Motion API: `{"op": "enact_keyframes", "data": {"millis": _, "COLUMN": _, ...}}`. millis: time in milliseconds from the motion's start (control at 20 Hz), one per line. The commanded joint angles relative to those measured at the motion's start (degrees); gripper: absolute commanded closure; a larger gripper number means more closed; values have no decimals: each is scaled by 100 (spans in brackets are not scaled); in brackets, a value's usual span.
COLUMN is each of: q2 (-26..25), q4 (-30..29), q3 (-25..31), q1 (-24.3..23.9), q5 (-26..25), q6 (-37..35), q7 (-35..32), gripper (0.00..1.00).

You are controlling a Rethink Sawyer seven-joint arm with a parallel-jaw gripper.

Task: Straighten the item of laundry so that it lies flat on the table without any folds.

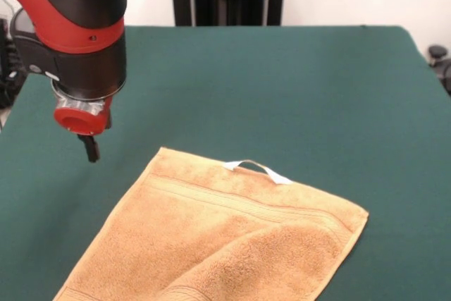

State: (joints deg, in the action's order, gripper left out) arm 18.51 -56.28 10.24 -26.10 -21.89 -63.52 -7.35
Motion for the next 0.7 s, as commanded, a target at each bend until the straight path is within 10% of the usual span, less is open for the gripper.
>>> {"op": "enact_keyframes", "data": {"millis": 50, "q2": -427, "q4": -719, "q3": 316, "q1": 99, "q5": 493, "q6": -251, "q7": -1521, "gripper": 0}}
{"op": "enact_keyframes", "data": {"millis": 700, "q2": -637, "q4": -561, "q3": 288, "q1": 247, "q5": 688, "q6": -125, "q7": -1411, "gripper": 0}}
